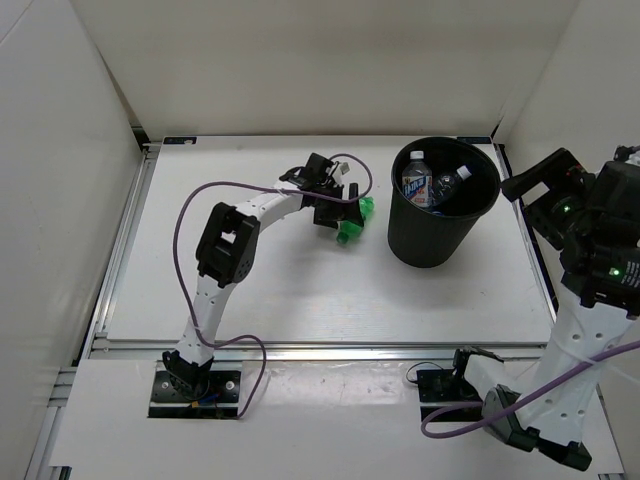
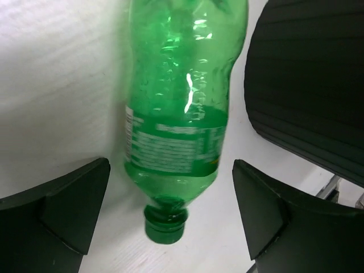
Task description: Put the plastic bottles in the bin
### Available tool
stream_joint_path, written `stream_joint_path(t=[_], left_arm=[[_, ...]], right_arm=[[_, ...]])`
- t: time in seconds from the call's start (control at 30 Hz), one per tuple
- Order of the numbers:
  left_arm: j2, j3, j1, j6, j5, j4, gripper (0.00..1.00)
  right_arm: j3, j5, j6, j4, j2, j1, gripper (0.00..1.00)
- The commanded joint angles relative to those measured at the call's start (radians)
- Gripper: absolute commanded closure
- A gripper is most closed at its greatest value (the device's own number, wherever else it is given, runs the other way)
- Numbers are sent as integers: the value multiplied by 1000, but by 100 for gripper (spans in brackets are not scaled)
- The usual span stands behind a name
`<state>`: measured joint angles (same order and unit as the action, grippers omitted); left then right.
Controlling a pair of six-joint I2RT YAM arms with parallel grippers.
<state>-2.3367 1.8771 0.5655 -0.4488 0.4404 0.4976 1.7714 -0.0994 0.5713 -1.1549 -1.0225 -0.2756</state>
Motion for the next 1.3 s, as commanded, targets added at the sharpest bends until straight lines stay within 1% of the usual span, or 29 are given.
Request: stream_joint_path(t=[0.0, 0.03, 0.07, 0.13, 0.17, 0.23, 0.33, 0.43, 0.47, 0.5, 0.57, 0.67, 0.7, 0.77, 0.8, 0.83, 0.87, 0.93, 1.0, 1.03, 1.07, 1.1, 1.13, 1.17, 1.27], left_arm=[[-12, 48, -3, 21, 20, -8, 0], [-12, 37, -3, 21, 30, -8, 5], [-21, 37, -3, 21, 40, -8, 15], [-30, 14, -3, 9, 60, -8, 39], [-12, 4, -3, 9, 60, -8, 39], [13, -16, -3, 9, 47, -8, 43], [101, -50, -29, -16, -11, -8, 45], [233, -50, -70, -34, -63, -8, 46], [302, -41, -90, -34, -93, -8, 46], [338, -18, -90, -47, -109, -8, 48], [422, 16, -105, -56, -135, -8, 48], [453, 141, -105, -56, -115, -8, 49], [444, 242, -76, -56, -74, -8, 49], [407, 363, -15, -45, -36, -8, 49], [348, 429, 8, -45, 3, -8, 49], [312, 556, 29, -59, 17, -8, 49], [277, 607, 72, -108, 17, -8, 49], [181, 689, 115, -125, 52, -8, 49], [149, 680, 175, -136, 52, -8, 48], [139, 659, 192, -125, 40, -8, 45], [139, 648, 206, -125, 40, -17, 42], [139, 648, 217, -111, 40, -17, 29], [139, 614, 217, -111, 40, -17, 12], [151, 602, 217, -111, 40, -17, 0], [209, 602, 188, -111, -26, -17, 0]], right_arm=[[39, 41, -51, -48, 32, -5, 0], [48, 52, -63, -61, 32, 6, 0], [48, 52, -64, -62, 32, 6, 0], [48, 73, -64, -62, 32, 6, 0], [37, 73, -64, -62, 32, 6, 0], [27, 73, -64, -62, 32, 6, 0], [2, 73, -64, -51, 32, 6, 0], [-33, 64, -45, -42, 41, 6, 0], [-56, 64, -36, -31, 41, 6, 0], [-66, 53, -36, -19, 51, 6, 0], [-75, 53, -25, -19, 62, 6, 0], [-99, 53, -25, -19, 73, 6, 0], [-110, 53, -25, -19, 84, 6, 0], [-119, 53, -25, -19, 84, 6, 0], [-119, 53, -25, -19, 94, 6, 0], [-119, 53, -25, -19, 94, 6, 0], [-119, 53, -16, -19, 94, 6, 0], [-104, 53, -16, -19, 94, 6, 0], [-69, 53, -16, -19, 84, 6, 0], [-52, 53, -16, -19, 84, 6, 0], [-34, 69, -25, -19, 84, 6, 0], [3, 79, -25, -28, 73, 6, 0], [17, 79, -36, -37, 73, 6, 0], [26, 93, -36, -37, 73, 6, 0], [39, 93, -45, -58, 73, 6, 0]])
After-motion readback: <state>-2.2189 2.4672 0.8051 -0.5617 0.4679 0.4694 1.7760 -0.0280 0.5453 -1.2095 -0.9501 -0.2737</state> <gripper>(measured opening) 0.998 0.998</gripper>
